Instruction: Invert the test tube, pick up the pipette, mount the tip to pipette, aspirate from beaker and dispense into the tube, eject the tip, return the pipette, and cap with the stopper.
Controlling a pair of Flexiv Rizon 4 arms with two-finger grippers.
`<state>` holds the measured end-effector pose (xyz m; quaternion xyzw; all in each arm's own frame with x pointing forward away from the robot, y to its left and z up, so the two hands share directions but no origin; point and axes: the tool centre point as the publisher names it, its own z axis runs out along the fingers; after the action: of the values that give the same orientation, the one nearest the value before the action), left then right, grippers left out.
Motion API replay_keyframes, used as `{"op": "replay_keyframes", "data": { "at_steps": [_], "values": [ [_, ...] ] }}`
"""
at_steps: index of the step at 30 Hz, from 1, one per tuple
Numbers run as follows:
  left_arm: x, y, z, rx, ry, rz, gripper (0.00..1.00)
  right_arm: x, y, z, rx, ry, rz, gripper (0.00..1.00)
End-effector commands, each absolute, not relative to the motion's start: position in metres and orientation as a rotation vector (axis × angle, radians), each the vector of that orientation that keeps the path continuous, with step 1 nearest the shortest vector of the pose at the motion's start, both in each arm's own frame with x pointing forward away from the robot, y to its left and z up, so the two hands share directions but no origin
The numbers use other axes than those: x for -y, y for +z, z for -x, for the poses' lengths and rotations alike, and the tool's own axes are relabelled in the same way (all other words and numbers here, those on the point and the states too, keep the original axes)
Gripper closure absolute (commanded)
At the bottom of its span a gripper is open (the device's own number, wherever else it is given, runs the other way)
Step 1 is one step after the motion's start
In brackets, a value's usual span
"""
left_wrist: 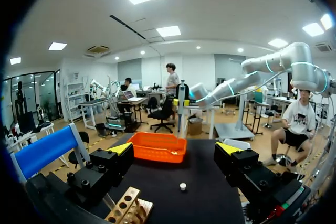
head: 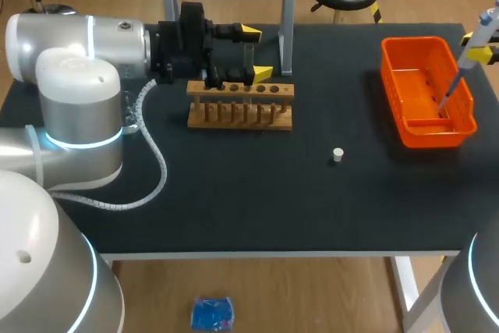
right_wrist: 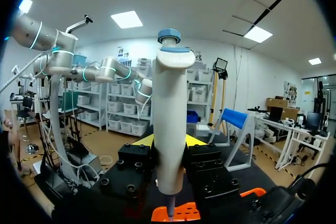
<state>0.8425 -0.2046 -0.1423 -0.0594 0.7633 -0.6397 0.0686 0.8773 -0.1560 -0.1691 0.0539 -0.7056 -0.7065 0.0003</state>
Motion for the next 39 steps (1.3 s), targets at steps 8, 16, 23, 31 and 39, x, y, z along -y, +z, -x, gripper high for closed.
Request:
{"op": "replay_keyframes", "data": {
  "at_steps": [8, 16, 23, 31, 39],
  "values": [
    [0.278, -0.087, -0.877, -2.361, -1.821, 0.208, 0.0, 0.155, -0.168, -0.876, 2.223, -2.216, -0.167, 1.0],
    [0.372, -0.062, -0.898, -2.419, -1.801, 0.109, 0.0, 0.155, -0.168, -0.876, 2.223, -2.216, -0.167, 1.0],
    [0.43, -0.064, -0.902, -2.457, -1.819, 0.092, 0.0, 0.155, -0.168, -0.876, 2.223, -2.216, -0.167, 1.0],
    [0.459, -0.066, -0.9, -2.464, -1.803, 0.119, 0.0, 0.155, -0.168, -0.876, 2.223, -2.216, -0.167, 1.0],
    [0.459, -0.066, -0.9, -2.464, -1.803, 0.119, 0.0, 0.155, -0.168, -0.876, 2.223, -2.216, -0.167, 1.0]
  ]
}}
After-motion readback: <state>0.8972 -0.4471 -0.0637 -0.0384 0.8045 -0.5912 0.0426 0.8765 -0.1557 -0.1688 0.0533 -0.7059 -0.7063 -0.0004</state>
